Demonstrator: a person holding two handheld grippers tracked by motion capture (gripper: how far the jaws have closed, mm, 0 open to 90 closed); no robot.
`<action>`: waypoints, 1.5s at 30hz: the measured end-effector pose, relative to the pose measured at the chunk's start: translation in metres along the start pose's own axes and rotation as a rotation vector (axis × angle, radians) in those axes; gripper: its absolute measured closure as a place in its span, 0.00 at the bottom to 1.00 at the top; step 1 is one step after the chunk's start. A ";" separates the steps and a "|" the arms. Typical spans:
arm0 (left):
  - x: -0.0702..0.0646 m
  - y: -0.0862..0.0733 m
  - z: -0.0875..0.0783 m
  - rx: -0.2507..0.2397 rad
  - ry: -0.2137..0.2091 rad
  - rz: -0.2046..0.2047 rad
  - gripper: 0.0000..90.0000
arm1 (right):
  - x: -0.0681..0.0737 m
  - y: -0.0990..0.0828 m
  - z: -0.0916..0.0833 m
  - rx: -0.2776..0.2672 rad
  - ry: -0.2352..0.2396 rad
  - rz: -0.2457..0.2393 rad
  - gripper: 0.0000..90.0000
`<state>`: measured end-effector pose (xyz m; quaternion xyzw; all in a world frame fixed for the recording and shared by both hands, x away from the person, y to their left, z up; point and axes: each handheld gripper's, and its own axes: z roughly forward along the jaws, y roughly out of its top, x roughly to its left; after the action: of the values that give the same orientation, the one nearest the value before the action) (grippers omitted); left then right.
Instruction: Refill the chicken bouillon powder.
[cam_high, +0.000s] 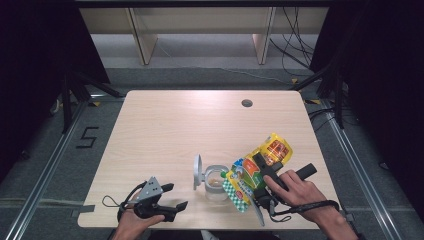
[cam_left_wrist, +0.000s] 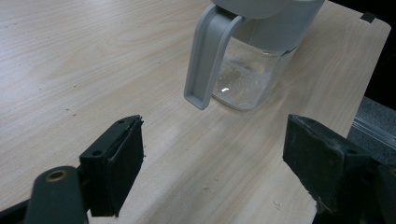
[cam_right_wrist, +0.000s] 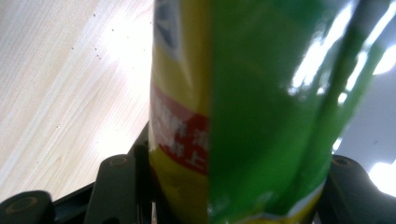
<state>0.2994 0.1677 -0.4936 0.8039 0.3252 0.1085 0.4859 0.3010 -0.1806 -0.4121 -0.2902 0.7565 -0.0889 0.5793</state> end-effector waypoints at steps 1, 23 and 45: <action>0.000 0.000 0.000 0.001 0.000 0.002 0.22 | 0.000 0.000 0.000 0.005 -0.002 0.011 0.52; -0.001 0.000 0.001 0.003 0.003 -0.016 0.22 | -0.001 0.000 0.000 0.007 0.011 -0.011 0.53; -0.001 -0.001 0.000 -0.001 0.005 -0.024 0.22 | -0.003 0.002 -0.001 0.007 0.005 -0.035 0.53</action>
<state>0.2985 0.1669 -0.4942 0.7996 0.3359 0.1047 0.4867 0.3003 -0.1774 -0.4099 -0.3012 0.7524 -0.1025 0.5768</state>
